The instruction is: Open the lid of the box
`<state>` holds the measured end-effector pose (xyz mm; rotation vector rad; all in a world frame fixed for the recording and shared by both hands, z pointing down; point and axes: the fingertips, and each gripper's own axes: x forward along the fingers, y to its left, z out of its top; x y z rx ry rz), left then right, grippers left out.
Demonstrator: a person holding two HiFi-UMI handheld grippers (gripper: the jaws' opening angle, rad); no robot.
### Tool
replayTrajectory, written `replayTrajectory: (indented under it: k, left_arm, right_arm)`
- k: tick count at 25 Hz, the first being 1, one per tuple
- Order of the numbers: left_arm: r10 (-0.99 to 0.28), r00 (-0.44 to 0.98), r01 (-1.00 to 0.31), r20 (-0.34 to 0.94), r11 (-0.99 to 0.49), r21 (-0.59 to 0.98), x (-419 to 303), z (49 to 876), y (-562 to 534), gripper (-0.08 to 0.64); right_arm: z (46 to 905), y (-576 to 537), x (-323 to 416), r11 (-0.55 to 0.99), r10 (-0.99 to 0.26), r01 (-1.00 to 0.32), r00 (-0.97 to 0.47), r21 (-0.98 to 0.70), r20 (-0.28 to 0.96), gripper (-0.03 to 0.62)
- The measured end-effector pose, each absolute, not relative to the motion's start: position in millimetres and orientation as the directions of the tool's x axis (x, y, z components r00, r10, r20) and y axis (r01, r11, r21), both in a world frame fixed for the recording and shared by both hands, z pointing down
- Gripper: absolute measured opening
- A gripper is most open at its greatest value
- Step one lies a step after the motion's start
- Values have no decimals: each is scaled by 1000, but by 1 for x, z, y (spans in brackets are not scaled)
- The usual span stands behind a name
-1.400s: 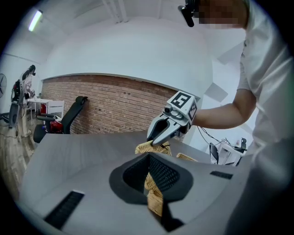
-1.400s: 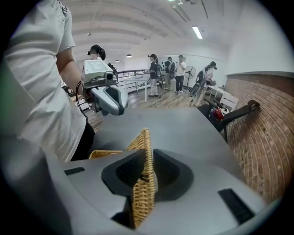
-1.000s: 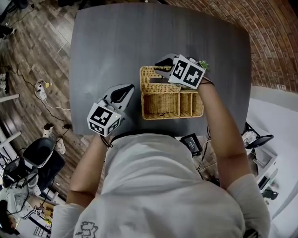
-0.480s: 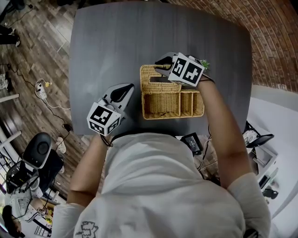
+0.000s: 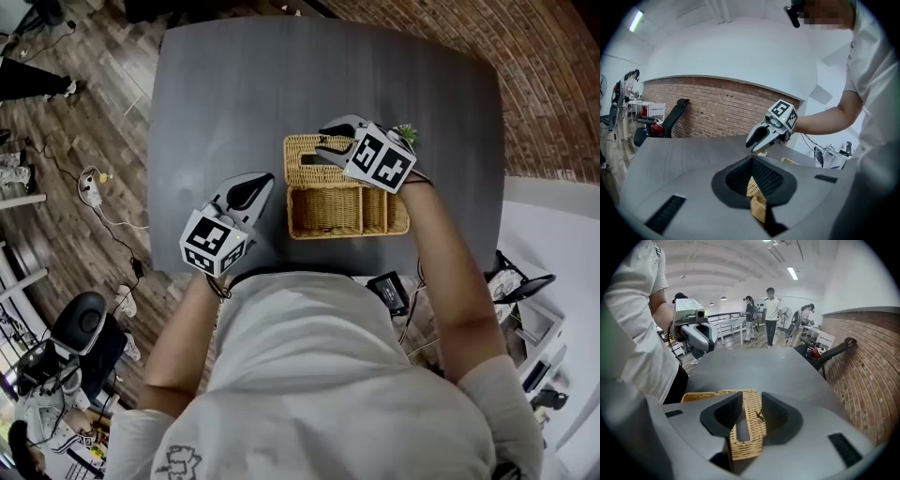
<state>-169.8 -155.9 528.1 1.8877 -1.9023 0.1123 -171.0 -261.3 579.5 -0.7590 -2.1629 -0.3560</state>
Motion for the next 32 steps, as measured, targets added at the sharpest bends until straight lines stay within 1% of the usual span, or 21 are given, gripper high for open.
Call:
replayTrajectory:
  k: [8, 14, 20, 27, 32]
  left_arm:
    - [-935, 22, -974, 354, 60, 217, -145, 515, -146, 11]
    - [-939, 16, -978, 342, 57, 202, -130, 511, -131, 11]
    - [-946, 3, -980, 324, 62, 189, -112, 502, -121, 11]
    - [-957, -14, -982, 290, 69, 178, -85, 486, -112, 11]
    - [-966, -28, -983, 258, 74, 168, -64, 470, -98, 11]
  right_arm:
    - [563, -247, -129, 828, 364, 558, -604, 50, 709, 129]
    - [547, -231, -109, 878, 327, 475, -693, 65, 643, 119]
    - [526, -219, -84, 912, 302, 404, -773, 65, 558, 95]
    - [507, -204, -52, 925, 306, 377, -817, 51, 489, 75]
    - [484, -184, -32, 936, 304, 350, -861, 43, 407, 40]
